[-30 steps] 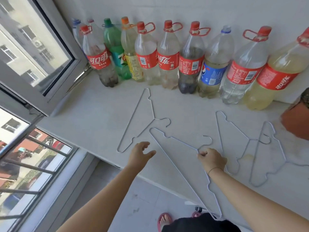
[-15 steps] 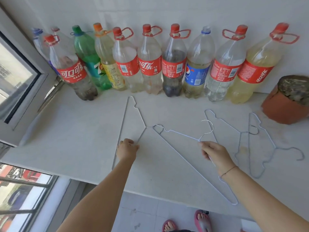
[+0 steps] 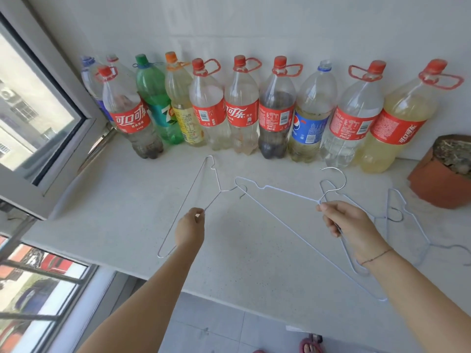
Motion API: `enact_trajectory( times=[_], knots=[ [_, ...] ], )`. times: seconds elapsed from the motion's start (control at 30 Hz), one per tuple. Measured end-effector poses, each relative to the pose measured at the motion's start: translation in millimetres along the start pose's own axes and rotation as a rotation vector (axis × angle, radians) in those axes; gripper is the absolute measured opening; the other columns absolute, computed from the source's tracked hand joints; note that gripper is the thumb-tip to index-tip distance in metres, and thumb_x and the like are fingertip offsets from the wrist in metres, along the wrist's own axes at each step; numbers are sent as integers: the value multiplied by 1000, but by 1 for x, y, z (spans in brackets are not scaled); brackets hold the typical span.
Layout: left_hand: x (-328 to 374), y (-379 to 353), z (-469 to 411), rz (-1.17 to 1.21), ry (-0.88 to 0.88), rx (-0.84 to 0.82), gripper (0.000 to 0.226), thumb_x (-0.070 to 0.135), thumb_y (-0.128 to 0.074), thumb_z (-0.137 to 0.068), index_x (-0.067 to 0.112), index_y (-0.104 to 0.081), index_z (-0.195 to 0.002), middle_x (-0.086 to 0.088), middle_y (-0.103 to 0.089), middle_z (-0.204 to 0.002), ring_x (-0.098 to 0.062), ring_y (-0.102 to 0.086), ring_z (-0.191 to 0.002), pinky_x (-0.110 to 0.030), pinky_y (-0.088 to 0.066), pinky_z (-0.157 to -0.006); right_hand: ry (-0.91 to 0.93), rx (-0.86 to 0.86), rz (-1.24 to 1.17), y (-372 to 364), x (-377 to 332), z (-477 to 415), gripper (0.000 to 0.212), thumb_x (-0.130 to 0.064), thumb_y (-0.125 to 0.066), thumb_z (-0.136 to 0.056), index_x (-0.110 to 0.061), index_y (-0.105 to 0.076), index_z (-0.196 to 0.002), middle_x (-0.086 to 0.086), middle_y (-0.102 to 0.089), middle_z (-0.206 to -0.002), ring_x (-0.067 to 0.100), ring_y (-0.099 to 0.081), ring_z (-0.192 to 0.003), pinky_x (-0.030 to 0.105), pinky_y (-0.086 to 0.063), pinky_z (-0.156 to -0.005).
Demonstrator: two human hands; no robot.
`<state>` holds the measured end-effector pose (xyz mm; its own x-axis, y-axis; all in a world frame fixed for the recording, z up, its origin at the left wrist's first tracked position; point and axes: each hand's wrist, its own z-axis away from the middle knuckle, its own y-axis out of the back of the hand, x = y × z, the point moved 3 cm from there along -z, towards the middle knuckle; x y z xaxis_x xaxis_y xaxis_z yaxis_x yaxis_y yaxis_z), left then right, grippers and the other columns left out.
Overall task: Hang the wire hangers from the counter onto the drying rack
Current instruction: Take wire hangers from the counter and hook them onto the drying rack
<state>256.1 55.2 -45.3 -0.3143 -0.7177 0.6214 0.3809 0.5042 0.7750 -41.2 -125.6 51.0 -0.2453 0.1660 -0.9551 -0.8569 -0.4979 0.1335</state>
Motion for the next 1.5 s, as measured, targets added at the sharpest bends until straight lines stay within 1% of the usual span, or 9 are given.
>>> enact_trajectory(
  times=[0.13,0.4,0.53,0.77,0.93,1.07,1.17,1.3,1.5],
  knots=[
    [0,35,2,4,-43,68,18,26,-49,-94,18,-64,-97,-1,-62,-78,-29,-57,-81,-31,-41,-61,92,-27,-5,9,-43,-5,9,-9,-57,-88,-5,-65,-87,3,-44,-58,13,-34,-49,17,-24,-41],
    [23,95,46,-37,-135,30,14,39,-68,-81,29,-64,-73,5,-53,-59,-14,-51,-59,-25,-35,-53,205,-265,162,-18,-86,-35,8,-7,-60,-87,-10,-59,-79,5,-52,-60,13,-40,-51,13,-32,-39],
    [54,106,81,-53,-259,-43,13,37,-73,-77,24,-71,-74,13,-54,-66,-3,-51,-69,-19,-39,-61,176,-470,243,-45,-93,-41,3,-6,-58,-88,-5,-58,-91,7,-60,-67,6,-53,-49,17,-43,-46],
    [84,102,128,-6,-451,34,32,64,-60,-66,37,-66,-83,24,-59,-76,2,-48,-88,-33,-39,-86,-159,-1084,194,-82,-80,-1,4,-9,-51,-93,-9,-53,-90,16,-70,-100,25,-68,-89,30,-53,-77],
    [87,119,158,-15,-341,276,40,69,-57,-68,36,-70,-86,25,-59,-102,-7,-49,-105,-38,-37,-96,-306,-1341,35,-85,-81,39,14,-13,-44,-96,-9,-52,-85,18,-69,-92,25,-69,-79,32,-56,-69],
    [94,124,193,124,-80,416,48,44,-65,-81,24,-56,-125,9,-51,-128,-8,-41,-123,-28,-31,-105,-294,-1353,-86,-96,-95,64,11,-17,-50,-92,-7,-54,-90,15,-71,-88,21,-70,-76,29,-57,-68],
    [103,118,234,566,131,403,44,43,-58,-85,20,-55,-122,3,-59,-122,-15,-53,-117,-30,-42,-97,-251,-1396,-97,-107,-106,84,9,-15,-50,-93,-9,-56,-92,13,-72,-91,20,-71,-79,29,-57,-72],
    [124,114,284,1076,248,152,41,46,-47,-88,12,-65,-103,-8,-70,-92,-21,-67,-85,-35,-48,-84,-168,-1455,-86,-123,-120,113,9,-12,-49,-93,-6,-55,-95,15,-71,-94,21,-70,-81,28,-58,-70],
    [125,157,327,1112,251,223,18,15,-61,-87,4,-63,-101,-11,-69,-78,-21,-66,-67,-44,-51,-90,34,-1441,-81,-156,-140,171,17,-11,-48,-93,0,-52,-106,16,-71,-94,23,-69,-80,31,-57,-75]
  ],
)
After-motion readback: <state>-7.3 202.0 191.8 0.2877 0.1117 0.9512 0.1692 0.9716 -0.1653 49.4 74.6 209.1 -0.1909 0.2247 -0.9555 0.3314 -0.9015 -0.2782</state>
